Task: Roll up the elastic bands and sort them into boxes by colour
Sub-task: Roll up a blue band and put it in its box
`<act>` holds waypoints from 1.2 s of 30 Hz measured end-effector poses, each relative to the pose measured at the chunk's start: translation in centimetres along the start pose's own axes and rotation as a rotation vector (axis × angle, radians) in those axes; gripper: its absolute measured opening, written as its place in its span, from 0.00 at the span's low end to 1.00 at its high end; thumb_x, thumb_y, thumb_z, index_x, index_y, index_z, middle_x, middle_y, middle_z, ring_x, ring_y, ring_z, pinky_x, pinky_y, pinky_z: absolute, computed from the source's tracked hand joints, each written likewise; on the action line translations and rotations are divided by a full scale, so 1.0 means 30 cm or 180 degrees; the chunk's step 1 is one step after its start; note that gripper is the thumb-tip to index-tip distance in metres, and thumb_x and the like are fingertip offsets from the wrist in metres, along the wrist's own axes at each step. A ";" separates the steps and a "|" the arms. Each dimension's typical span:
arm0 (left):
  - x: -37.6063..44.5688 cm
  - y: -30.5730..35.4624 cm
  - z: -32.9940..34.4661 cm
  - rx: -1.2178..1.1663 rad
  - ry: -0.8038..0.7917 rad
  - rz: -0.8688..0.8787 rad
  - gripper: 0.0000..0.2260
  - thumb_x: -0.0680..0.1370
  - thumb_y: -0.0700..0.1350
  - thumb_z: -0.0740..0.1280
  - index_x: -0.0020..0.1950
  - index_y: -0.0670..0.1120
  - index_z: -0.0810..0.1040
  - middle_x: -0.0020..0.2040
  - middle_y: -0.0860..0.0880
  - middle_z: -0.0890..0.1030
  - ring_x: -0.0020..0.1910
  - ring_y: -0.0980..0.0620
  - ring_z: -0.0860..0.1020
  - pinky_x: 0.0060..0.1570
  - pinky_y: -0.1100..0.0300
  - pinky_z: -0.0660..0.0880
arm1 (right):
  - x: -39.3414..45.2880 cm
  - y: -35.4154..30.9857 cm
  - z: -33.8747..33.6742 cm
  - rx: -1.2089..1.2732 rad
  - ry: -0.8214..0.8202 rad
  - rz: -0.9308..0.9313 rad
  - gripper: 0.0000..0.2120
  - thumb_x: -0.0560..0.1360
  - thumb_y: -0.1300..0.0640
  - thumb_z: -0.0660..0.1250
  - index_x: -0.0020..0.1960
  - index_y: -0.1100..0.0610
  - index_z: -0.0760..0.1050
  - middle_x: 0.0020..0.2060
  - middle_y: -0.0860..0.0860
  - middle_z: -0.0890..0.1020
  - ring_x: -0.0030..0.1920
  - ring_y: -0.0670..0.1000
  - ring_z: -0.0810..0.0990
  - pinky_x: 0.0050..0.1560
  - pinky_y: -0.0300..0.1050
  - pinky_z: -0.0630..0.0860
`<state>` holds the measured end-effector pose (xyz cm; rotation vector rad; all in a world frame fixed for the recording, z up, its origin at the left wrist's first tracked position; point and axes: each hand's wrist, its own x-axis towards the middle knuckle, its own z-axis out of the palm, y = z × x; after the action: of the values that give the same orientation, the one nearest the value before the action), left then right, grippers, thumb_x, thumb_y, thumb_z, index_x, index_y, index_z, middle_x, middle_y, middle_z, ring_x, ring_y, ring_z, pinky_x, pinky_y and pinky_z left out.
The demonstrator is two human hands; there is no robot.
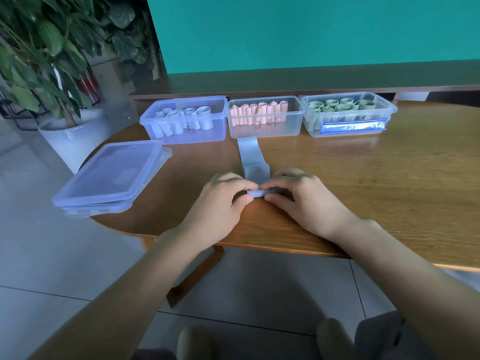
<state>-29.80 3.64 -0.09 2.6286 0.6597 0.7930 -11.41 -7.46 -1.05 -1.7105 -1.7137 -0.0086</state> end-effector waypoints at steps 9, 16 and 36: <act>0.019 0.019 -0.012 -0.0189 0.0091 -0.0287 0.07 0.76 0.45 0.73 0.52 0.54 0.84 0.46 0.61 0.79 0.47 0.62 0.75 0.45 0.73 0.68 | 0.016 0.007 0.002 -0.0031 -0.0115 0.0203 0.10 0.79 0.53 0.70 0.59 0.50 0.83 0.54 0.45 0.76 0.45 0.37 0.73 0.52 0.35 0.69; 0.043 0.001 -0.002 -0.0037 0.0087 -0.0231 0.07 0.80 0.45 0.68 0.56 0.51 0.84 0.51 0.56 0.81 0.47 0.60 0.76 0.47 0.77 0.66 | 0.025 -0.002 0.001 -0.0085 0.0098 0.0026 0.10 0.78 0.58 0.71 0.59 0.52 0.83 0.53 0.46 0.79 0.48 0.43 0.77 0.56 0.38 0.74; -0.061 0.069 -0.049 -0.0246 0.0034 -0.0256 0.02 0.77 0.46 0.72 0.48 0.52 0.81 0.41 0.71 0.76 0.43 0.64 0.75 0.40 0.76 0.66 | -0.056 -0.041 -0.037 0.0253 -0.0025 0.0061 0.06 0.78 0.55 0.73 0.54 0.49 0.81 0.48 0.41 0.80 0.46 0.39 0.78 0.50 0.30 0.70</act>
<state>-31.30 1.20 1.15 2.5134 0.7183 0.7935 -12.18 -9.62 -0.44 -1.6706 -1.6810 0.0741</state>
